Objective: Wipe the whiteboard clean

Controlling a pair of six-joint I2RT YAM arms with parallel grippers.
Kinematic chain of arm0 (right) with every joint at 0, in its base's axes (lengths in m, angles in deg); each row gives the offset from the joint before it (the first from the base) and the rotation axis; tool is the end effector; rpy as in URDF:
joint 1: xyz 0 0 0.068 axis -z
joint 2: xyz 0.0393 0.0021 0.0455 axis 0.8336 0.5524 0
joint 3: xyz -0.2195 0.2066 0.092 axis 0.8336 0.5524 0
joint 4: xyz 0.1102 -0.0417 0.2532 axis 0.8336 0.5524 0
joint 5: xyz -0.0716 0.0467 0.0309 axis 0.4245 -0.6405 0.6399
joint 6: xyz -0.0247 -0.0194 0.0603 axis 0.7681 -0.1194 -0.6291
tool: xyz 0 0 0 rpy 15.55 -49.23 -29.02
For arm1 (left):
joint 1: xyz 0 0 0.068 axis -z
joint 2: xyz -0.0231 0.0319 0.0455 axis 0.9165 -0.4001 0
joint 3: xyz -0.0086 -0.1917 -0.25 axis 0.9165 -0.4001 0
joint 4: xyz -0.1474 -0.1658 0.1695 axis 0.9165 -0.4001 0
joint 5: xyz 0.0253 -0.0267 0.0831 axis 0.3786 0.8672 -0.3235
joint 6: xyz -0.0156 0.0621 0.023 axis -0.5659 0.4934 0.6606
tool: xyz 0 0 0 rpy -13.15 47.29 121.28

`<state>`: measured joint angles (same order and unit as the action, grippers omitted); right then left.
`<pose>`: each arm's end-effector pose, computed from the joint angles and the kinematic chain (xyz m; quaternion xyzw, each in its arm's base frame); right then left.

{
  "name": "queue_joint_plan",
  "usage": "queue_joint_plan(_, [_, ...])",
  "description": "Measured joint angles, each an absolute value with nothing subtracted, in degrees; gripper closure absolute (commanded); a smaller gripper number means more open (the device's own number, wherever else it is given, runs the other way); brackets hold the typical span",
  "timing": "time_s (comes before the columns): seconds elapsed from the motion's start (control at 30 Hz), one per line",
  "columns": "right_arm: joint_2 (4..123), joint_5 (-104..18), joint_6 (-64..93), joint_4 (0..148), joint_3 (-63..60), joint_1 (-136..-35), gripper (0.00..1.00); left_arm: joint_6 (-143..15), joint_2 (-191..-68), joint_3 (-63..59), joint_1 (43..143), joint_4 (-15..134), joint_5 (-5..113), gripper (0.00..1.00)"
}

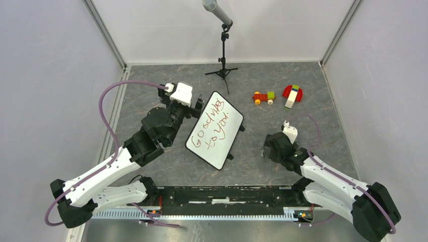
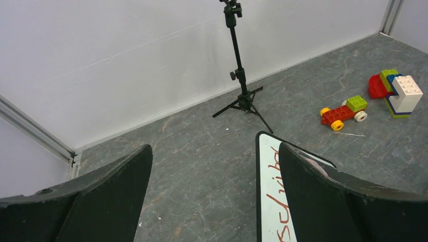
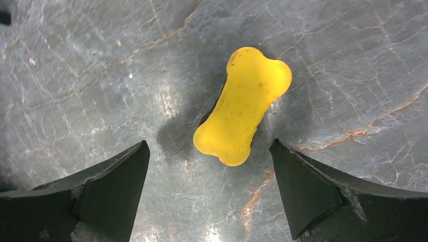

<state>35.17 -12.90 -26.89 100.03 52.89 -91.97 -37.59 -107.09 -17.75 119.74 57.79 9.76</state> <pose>0.1379 0.0732 0.1648 0.1587 0.9321 0.0419 0.3228 0.1519 -0.1502 0.4428 0.1772 0.6632 -0.0295 0.7266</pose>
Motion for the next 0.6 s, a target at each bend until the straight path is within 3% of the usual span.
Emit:
queue_joint_plan(0.1, [36.05,-10.30,-30.37,100.03,52.78,-91.97,0.22,-37.72,-106.96,-17.75,119.74,57.73,9.81,0.00])
queue_joint_plan(0.23, [37.23,-6.65,-33.26,100.29,52.72,-91.97,0.36,-37.75,-106.68,-17.75,119.74,57.75,9.81,0.00])
queue_joint_plan(0.6, [43.04,-0.13,-29.98,99.41,51.25,-91.97,0.46,-37.79,-106.41,-17.75,119.74,57.38,9.87,0.00])
